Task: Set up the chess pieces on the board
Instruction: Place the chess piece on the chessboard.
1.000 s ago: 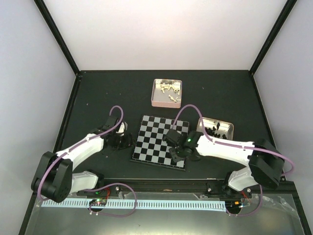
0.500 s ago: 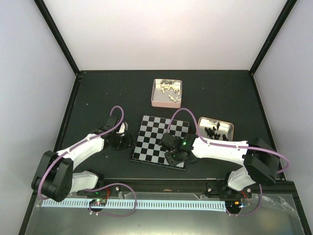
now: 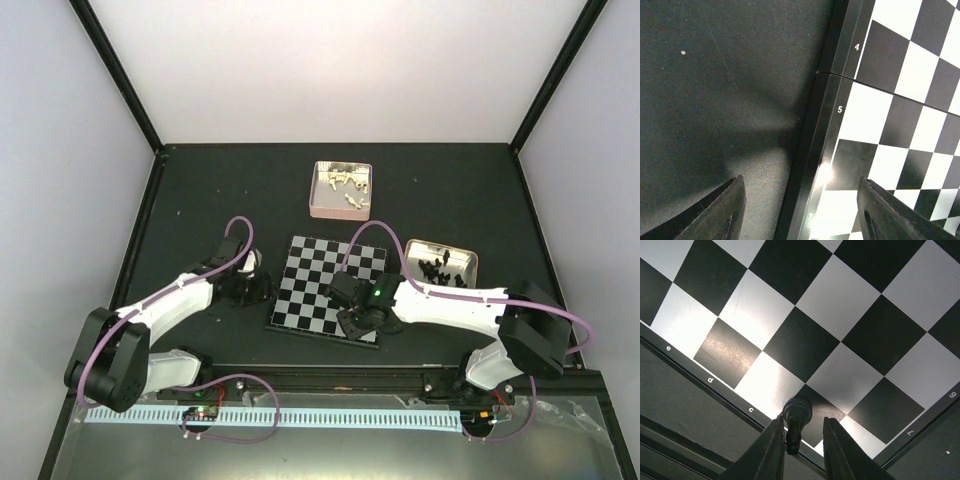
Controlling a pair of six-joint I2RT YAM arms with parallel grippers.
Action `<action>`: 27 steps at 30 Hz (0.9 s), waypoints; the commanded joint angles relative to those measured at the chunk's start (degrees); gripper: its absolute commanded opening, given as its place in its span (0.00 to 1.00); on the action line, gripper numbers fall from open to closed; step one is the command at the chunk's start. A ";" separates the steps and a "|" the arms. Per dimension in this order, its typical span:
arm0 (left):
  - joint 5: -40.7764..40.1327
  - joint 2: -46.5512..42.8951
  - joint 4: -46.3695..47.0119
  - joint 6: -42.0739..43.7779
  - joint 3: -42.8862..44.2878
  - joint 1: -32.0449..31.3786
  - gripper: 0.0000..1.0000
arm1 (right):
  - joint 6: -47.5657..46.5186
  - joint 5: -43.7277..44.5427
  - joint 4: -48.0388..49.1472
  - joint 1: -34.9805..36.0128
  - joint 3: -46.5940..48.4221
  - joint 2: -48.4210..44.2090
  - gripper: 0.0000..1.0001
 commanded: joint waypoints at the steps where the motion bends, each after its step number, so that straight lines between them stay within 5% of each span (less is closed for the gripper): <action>1: 0.52 0.36 0.87 0.04 0.81 -0.32 0.63 | 1.16 0.94 -1.21 0.41 0.11 -1.05 0.23; 27: 0.36 0.85 1.23 0.69 0.46 -0.32 0.63 | -0.39 -0.28 -1.75 0.41 1.09 1.74 0.13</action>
